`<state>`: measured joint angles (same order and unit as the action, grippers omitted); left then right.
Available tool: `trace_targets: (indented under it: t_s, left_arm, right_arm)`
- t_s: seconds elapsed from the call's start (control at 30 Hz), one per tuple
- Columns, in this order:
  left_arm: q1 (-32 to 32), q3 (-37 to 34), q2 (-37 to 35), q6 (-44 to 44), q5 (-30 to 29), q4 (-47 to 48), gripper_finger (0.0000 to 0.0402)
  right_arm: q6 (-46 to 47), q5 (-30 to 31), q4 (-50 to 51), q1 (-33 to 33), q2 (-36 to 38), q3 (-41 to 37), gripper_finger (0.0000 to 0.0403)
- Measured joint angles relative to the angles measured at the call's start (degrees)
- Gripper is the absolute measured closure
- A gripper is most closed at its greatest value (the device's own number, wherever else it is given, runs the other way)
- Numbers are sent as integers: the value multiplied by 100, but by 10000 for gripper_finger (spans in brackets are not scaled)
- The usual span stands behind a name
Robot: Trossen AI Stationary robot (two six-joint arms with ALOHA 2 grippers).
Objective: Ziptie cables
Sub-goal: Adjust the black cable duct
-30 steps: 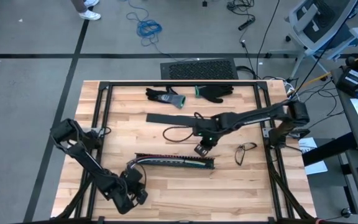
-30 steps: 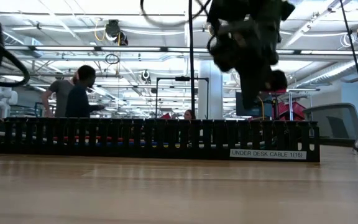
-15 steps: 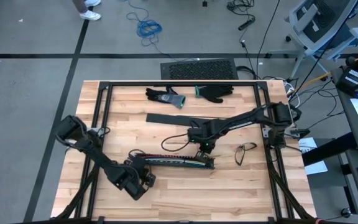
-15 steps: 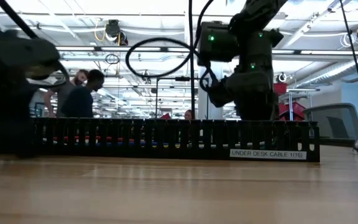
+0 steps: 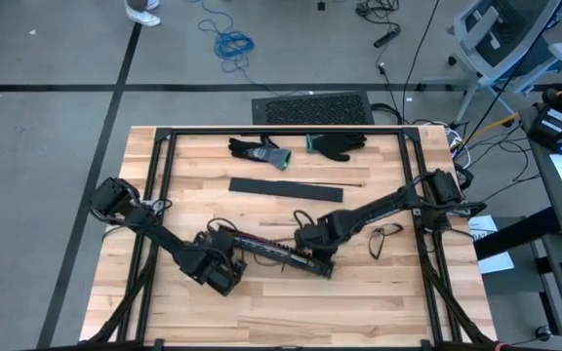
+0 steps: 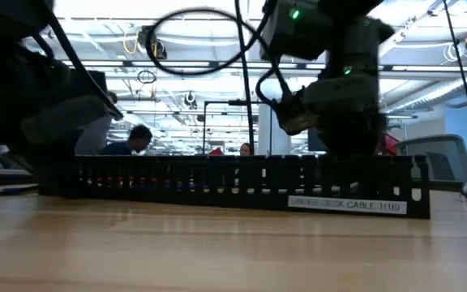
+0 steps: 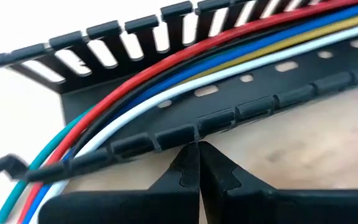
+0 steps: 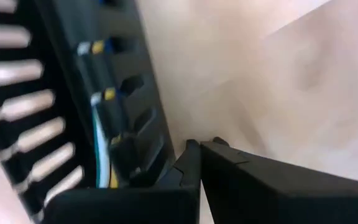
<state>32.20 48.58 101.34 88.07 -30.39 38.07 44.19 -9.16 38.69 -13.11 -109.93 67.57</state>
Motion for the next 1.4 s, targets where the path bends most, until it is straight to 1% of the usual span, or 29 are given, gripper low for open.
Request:
trace_targets:
  t_s: [0.2,0.27,0.37,0.47,0.6,0.7,0.77,0.83,0.97,1.03,1.13,1.17,1.23,1.27,1.3,1.37,1.4]
  left_arm:
    - [-412,-19,11,-710,-257,309,402]
    - [-608,-34,18,-916,-393,331,402]
    - [-945,-53,34,-1168,-815,328,402]
    - [-1260,-52,31,-1496,-995,43,402]
    - [-1612,-52,31,-2099,-1020,-796,402]
    - [-1756,-39,29,-2574,-971,-1686,402]
    - [-1789,-21,26,-2731,-862,-2051,402]
    - [-1800,-4,-3,-2727,-744,-2002,402]
    - [-1512,2,-408,-2680,-457,-1324,402]
    - [-1206,2,-707,-2317,-408,-664,402]
    - [-632,2,-1164,-1155,-409,373,402]
    - [-398,0,-1319,-678,-413,678,402]
    - [171,0,-1580,253,-544,802,402]
    - [460,0,-1677,676,-720,718,402]
    - [748,1,-1726,1094,-1015,527,402]
    - [1249,7,-1677,1796,-1956,-145,402]
    - [1408,7,-1557,1953,-2500,-511,402]
  right_arm:
    - [1180,-211,-717,-590,-30,-26,403]
    - [1502,-306,-1140,-732,-58,-35,403]
    - [1954,-460,-1822,-889,-65,-35,402]
    - [2270,-326,-2597,-933,-63,-33,402]
    - [2536,52,-3508,-896,-82,-32,402]
    - [2607,143,-4127,-817,-132,-26,402]
    - [2705,173,-4235,-780,-157,-15,402]
    - [2674,137,-4173,-788,-156,-29,402]
    - [2488,-305,-4121,-950,8,-24,402]
    - [2404,-359,-3874,-1062,178,-24,402]
    - [2225,-257,-3048,-1188,530,-24,403]
    - [2144,-75,-2640,-1207,691,-23,403]
    - [1905,459,-1795,-1136,1028,-22,403]
    - [1781,779,-1322,-1038,1201,-22,403]
    - [1658,1094,-897,-889,1364,-22,403]
    - [1239,1569,-300,-471,1654,-22,403]
    - [967,1662,-190,-201,1762,-22,403]
